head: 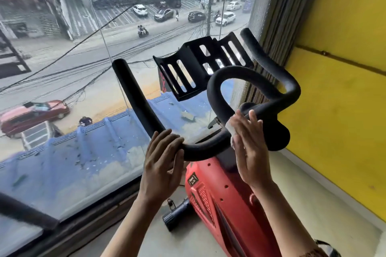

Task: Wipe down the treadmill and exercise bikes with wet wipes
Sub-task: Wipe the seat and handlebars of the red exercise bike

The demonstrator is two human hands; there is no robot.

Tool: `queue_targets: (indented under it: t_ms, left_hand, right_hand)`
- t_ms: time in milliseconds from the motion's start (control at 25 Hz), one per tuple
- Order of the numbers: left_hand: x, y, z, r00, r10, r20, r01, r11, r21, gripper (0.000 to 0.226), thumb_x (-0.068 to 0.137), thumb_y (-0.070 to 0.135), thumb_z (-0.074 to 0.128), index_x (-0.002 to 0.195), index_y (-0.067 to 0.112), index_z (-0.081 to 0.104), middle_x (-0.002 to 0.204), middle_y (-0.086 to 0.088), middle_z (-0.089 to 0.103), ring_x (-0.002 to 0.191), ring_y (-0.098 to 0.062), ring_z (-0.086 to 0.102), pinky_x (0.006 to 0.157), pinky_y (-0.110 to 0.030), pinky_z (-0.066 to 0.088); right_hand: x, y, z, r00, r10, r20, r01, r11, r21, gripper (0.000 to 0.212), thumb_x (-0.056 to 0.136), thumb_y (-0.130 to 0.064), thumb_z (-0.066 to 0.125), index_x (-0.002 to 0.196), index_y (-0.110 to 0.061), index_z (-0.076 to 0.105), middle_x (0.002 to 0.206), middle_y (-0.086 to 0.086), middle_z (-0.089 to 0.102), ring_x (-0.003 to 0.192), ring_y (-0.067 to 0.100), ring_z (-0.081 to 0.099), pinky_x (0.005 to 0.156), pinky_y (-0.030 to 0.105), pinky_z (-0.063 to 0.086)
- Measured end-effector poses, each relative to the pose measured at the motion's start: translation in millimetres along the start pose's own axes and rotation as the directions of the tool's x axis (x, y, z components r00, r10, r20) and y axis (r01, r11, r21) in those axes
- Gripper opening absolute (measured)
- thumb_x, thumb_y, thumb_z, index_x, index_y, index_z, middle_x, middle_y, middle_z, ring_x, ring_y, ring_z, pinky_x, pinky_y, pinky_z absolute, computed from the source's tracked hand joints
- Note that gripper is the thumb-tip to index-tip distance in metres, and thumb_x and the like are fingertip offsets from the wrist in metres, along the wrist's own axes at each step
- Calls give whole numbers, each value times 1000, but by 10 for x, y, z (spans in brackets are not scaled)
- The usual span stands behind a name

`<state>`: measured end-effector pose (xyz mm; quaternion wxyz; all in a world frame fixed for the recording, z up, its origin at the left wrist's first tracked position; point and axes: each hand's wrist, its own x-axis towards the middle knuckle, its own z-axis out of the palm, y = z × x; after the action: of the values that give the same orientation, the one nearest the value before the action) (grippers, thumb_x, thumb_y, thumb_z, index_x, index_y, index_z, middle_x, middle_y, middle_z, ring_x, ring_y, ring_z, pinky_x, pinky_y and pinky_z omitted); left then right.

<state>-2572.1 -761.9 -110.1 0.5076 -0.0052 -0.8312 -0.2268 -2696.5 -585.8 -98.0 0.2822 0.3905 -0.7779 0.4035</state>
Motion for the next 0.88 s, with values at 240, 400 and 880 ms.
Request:
queue_targets:
  t_ms: [240, 400, 880]
  left_hand:
    - [-18, -13, 45, 1000, -2, -22, 2, 1000, 14, 35, 100, 23, 41, 100, -1, 67, 101, -15, 68, 112, -27, 56, 109, -40, 34]
    - [-27, -15, 33, 1000, -14, -8, 14, 1000, 22, 38, 101, 25, 40, 102, -1, 67, 104, -14, 67, 115, -26, 55, 110, -39, 33]
    - [-35, -15, 59, 1000, -13, -22, 13, 1000, 5, 27, 101, 23, 40, 108, 7, 61, 105, -13, 67, 117, -24, 54, 110, -39, 33]
  right_hand:
    - [-273, -594, 269, 968, -230, 102, 230, 973, 11, 37, 101, -22, 37, 134, -9, 50, 139, 9, 52, 140, 22, 33, 118, 39, 20]
    - [18, 12, 30, 1000, 12, -28, -13, 999, -39, 44, 105, -26, 26, 133, -3, 50, 142, 12, 47, 144, 25, 25, 119, 44, 18]
    - [-50, -158, 77, 989, 141, -33, -139, 989, 38, 45, 105, -28, 26, 142, -5, 36, 151, 7, 34, 147, 24, 15, 120, 42, 13]
